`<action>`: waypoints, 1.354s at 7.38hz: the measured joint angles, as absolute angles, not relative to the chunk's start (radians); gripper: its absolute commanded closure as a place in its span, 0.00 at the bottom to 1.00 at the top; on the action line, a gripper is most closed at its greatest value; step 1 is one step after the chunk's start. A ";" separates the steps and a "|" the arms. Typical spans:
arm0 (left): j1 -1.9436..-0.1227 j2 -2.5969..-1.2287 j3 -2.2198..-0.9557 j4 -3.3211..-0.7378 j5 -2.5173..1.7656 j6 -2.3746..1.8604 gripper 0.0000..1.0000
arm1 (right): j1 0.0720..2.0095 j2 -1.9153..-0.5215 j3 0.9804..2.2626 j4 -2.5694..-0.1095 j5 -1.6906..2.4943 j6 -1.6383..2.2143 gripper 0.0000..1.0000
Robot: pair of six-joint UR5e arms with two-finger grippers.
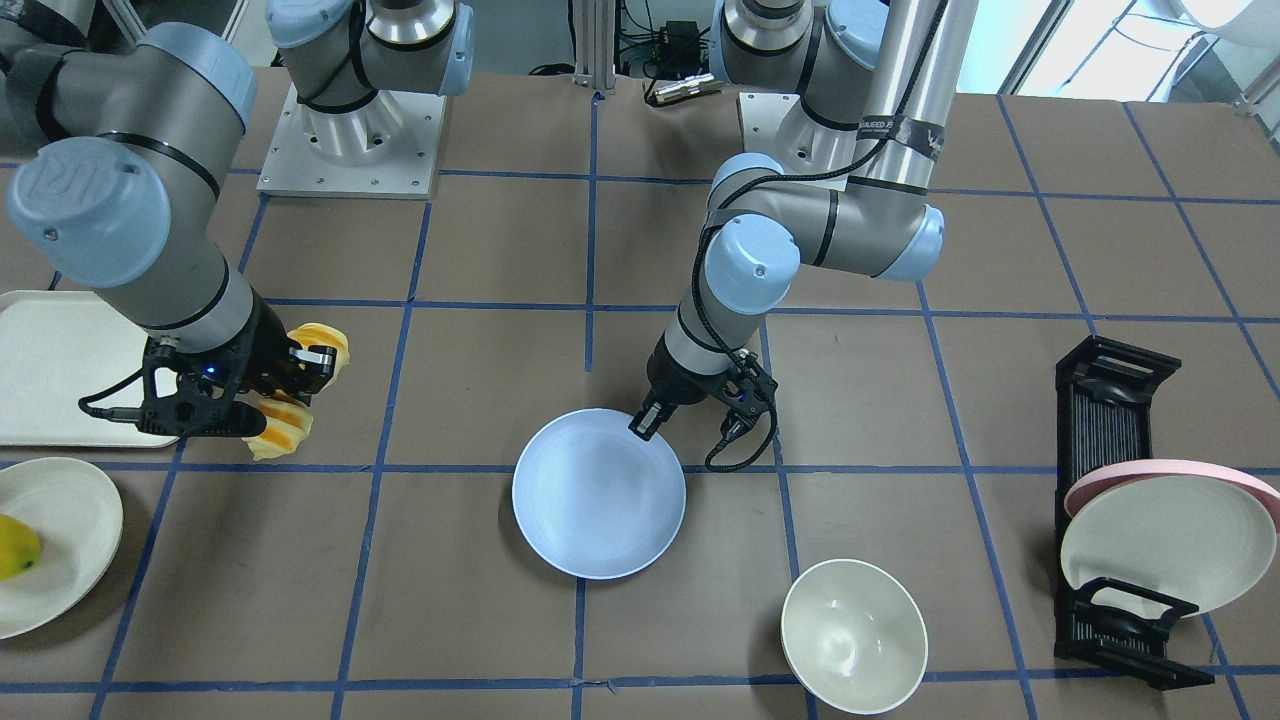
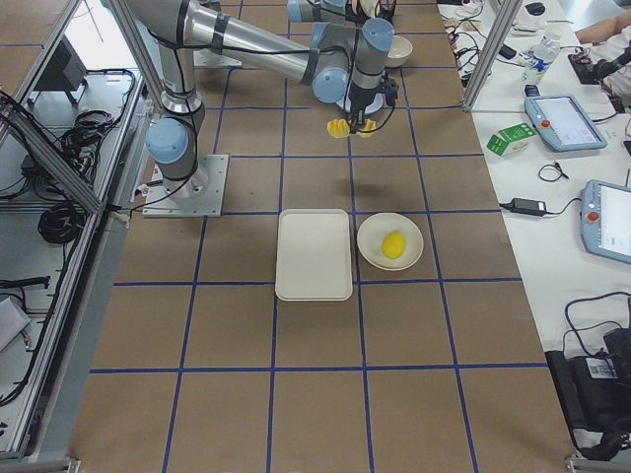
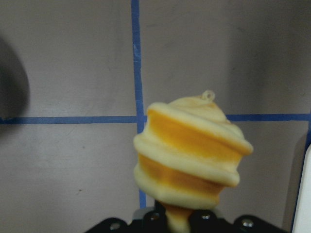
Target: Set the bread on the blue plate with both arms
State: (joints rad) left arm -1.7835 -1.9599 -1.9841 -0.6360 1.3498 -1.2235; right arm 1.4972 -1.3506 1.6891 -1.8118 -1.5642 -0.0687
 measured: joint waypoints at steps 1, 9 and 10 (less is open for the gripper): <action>-1.788 -1.961 -1.981 -0.637 1.349 -1.245 0.45 | 1.506 -1.350 1.693 -1.812 -1.534 -0.038 0.99; -1.646 -1.793 -1.531 -1.286 1.351 -0.855 0.00 | 1.759 -1.168 1.662 -2.042 -1.411 0.193 0.99; -1.638 -1.755 -1.500 -1.385 1.348 -0.816 0.00 | 1.795 -1.134 1.661 -2.091 -1.402 0.245 0.99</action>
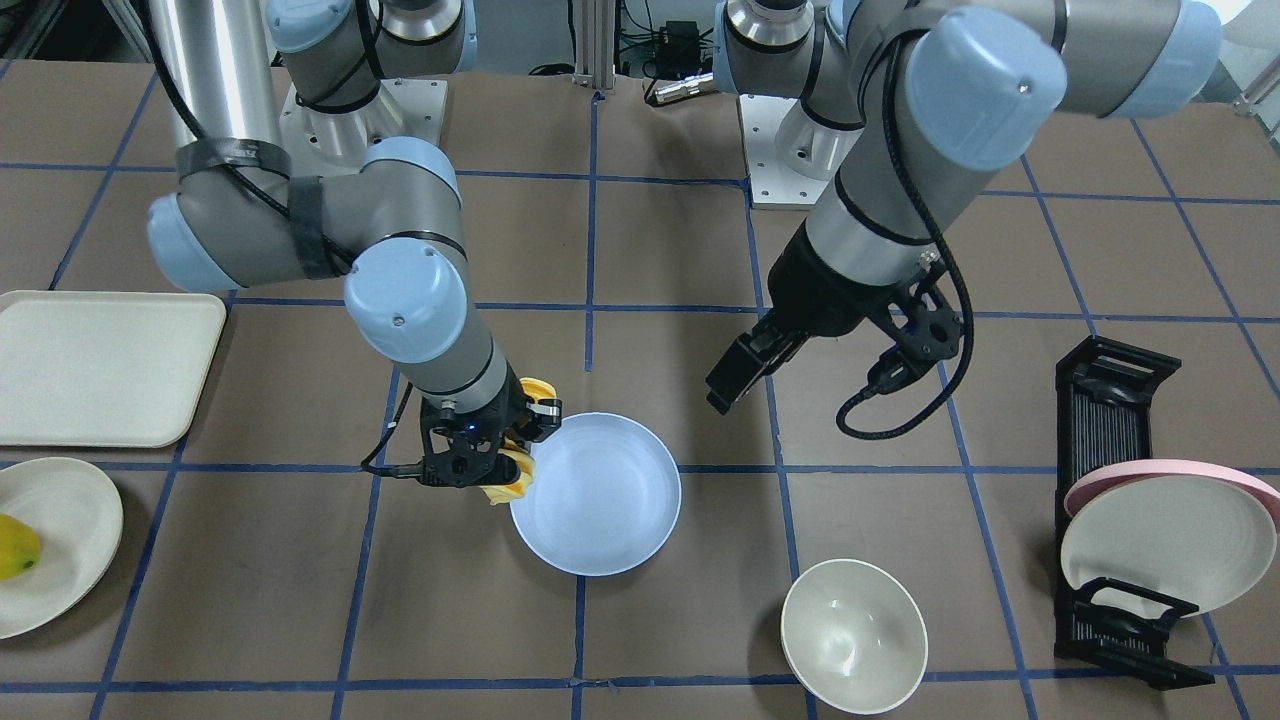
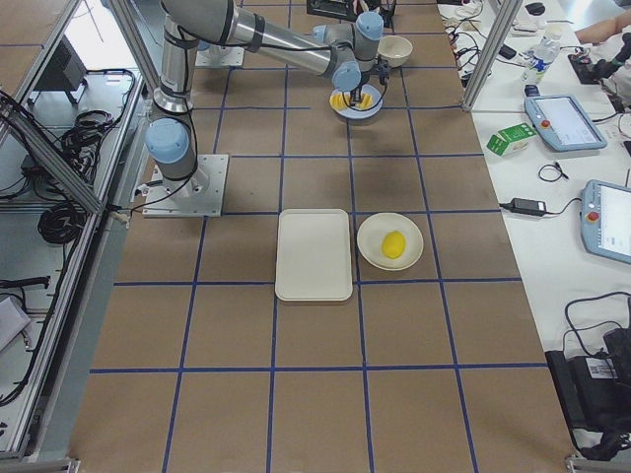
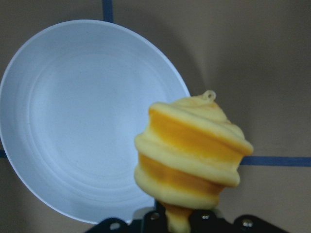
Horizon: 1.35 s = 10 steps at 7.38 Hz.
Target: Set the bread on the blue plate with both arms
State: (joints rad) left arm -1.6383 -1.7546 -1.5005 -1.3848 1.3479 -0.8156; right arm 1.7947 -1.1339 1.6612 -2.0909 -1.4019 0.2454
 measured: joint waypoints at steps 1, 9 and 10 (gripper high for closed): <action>-1.630 -1.724 -1.496 -1.444 1.345 -0.799 0.00 | 1.818 -1.106 1.660 -2.133 -1.397 0.284 0.95; -1.541 -1.673 -1.483 -1.547 1.496 -0.159 0.00 | 1.811 -1.071 1.565 -2.135 -1.371 0.339 0.00; -1.530 -1.671 -1.483 -1.550 1.497 -0.141 0.00 | 1.771 -1.116 1.508 -2.009 -1.423 0.244 0.00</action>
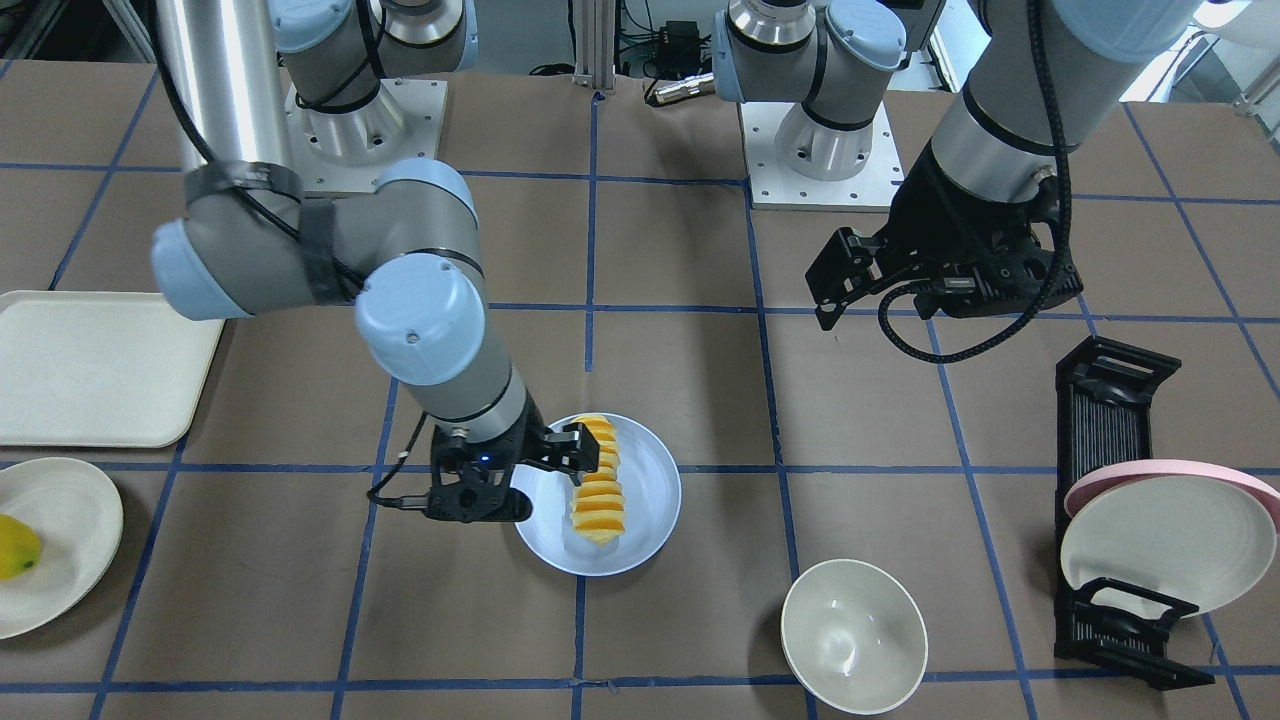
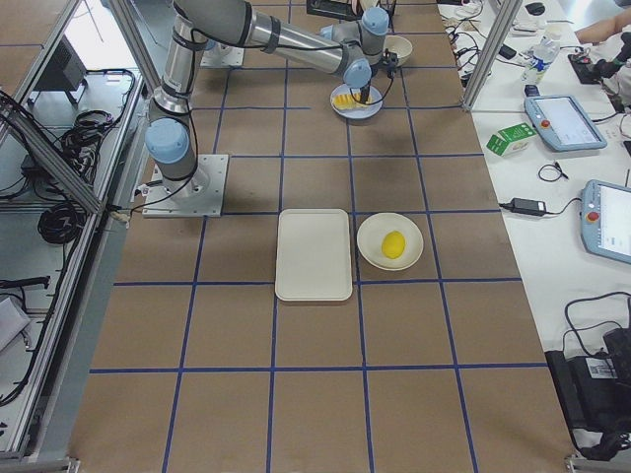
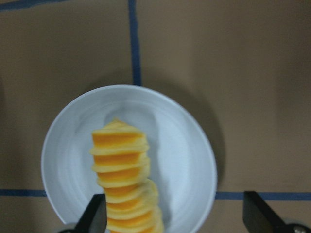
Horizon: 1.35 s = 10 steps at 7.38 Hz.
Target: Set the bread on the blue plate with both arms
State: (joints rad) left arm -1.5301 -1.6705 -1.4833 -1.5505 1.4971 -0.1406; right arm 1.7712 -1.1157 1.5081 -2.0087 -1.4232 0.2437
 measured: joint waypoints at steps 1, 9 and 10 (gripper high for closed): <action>-1.525 -1.669 -1.485 -1.552 1.497 -0.134 0.00 | 1.718 -1.172 1.458 -1.875 -1.488 0.125 0.00; -1.524 -1.662 -1.431 -1.644 1.594 -0.071 0.00 | 1.532 -1.523 1.501 -1.562 -1.565 -0.073 0.00; -1.534 -1.660 -1.428 -1.650 1.601 -0.072 0.00 | 1.534 -1.520 1.506 -1.588 -1.574 -0.074 0.00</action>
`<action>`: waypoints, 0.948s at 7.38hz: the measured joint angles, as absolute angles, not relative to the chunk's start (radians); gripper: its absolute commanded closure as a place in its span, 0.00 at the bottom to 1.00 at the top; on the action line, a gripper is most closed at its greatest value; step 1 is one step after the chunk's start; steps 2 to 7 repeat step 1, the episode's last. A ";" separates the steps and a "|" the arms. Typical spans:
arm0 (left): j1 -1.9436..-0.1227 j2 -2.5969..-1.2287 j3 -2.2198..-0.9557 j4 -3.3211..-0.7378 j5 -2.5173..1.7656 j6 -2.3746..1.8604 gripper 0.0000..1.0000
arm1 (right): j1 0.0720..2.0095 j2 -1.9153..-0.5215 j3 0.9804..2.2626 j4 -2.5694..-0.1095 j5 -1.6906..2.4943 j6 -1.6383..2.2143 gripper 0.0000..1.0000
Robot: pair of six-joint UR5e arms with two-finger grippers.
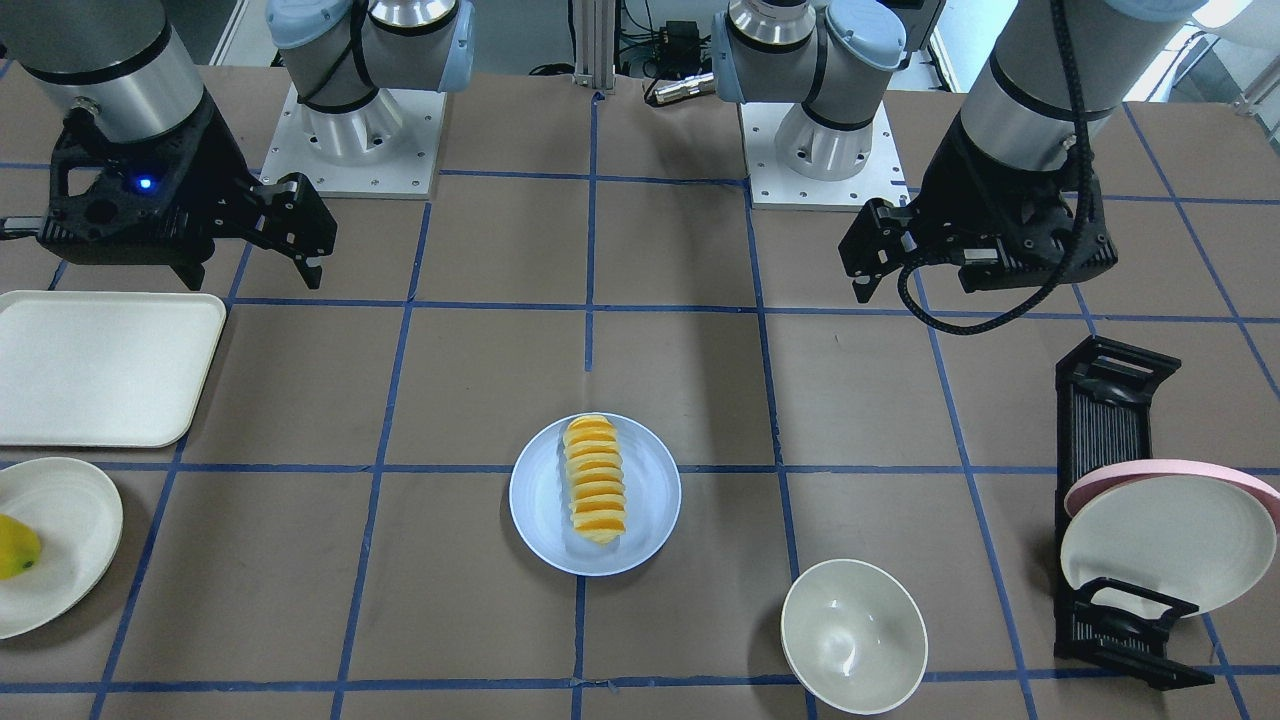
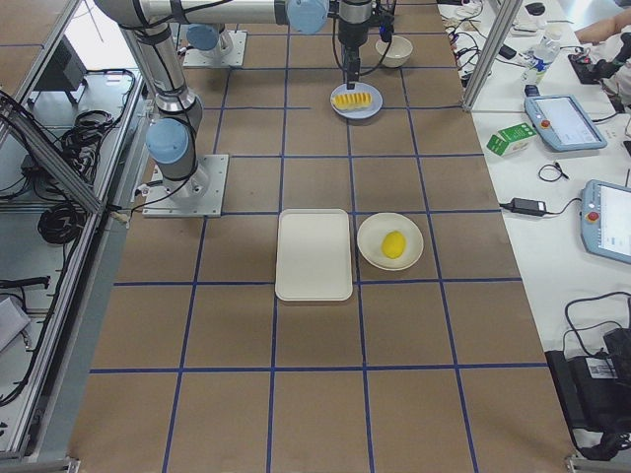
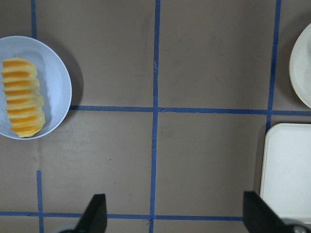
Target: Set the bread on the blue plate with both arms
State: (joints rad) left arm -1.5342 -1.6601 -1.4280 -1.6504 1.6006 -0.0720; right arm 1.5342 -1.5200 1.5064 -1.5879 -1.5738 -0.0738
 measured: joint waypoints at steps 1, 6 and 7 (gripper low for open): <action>-1.545 -1.656 -1.429 -1.653 1.604 -0.070 0.00 | 1.535 -1.517 1.512 -1.601 -1.575 -0.073 0.00; -1.545 -1.656 -1.429 -1.653 1.604 -0.070 0.00 | 1.535 -1.517 1.512 -1.601 -1.575 -0.073 0.00; -1.545 -1.656 -1.429 -1.653 1.604 -0.070 0.00 | 1.535 -1.517 1.512 -1.601 -1.575 -0.073 0.00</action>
